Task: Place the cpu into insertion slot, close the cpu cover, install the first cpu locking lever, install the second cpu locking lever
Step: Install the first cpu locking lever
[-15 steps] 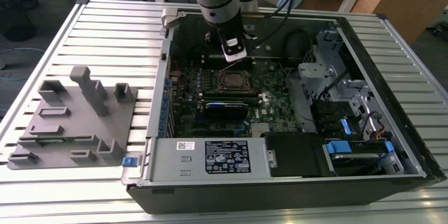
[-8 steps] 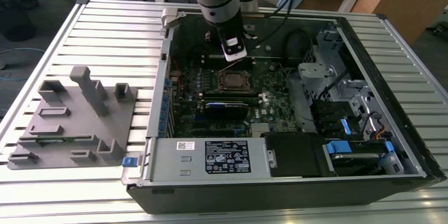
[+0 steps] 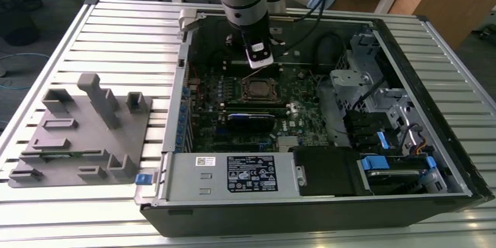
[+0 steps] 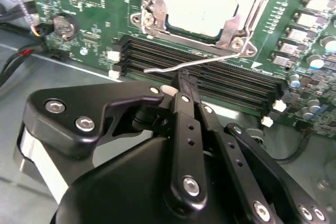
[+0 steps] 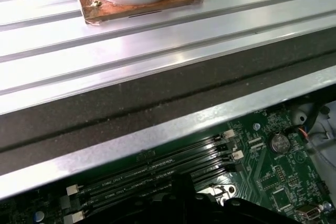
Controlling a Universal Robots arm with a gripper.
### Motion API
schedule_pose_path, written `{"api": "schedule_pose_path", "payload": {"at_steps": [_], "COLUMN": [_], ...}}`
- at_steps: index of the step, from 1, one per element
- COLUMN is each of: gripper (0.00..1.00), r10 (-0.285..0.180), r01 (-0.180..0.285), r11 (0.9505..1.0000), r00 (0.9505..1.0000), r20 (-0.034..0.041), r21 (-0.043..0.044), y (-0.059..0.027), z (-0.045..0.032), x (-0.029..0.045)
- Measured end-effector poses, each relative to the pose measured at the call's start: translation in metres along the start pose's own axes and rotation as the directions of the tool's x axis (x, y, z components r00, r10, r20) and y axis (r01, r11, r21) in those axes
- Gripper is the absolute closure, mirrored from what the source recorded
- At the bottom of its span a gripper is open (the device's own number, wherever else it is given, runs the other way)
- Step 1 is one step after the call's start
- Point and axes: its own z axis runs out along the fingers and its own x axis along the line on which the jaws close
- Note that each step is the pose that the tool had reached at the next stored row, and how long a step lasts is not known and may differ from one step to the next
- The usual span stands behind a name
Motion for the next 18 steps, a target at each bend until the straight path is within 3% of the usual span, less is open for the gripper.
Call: {"api": "schedule_pose_path", "payload": {"at_steps": [5, 10, 18], "gripper": [0.89, 0.89, 0.89], "r10": [-0.002, -0.036, -0.05], "r01": [0.002, 0.036, 0.051], "r11": [1.0, 0.9993, 0.9985], "r00": [1.0, 0.9989, 0.9968], "r20": [-0.0011, -0.03, -0.0627], "r21": [-0.0001, 0.0086, 0.0193], "y": [0.0, 0.0, -0.0032], "z": [0.0, 0.0001, -0.0001], "x": [-0.0001, -0.0002, -0.0061]}}
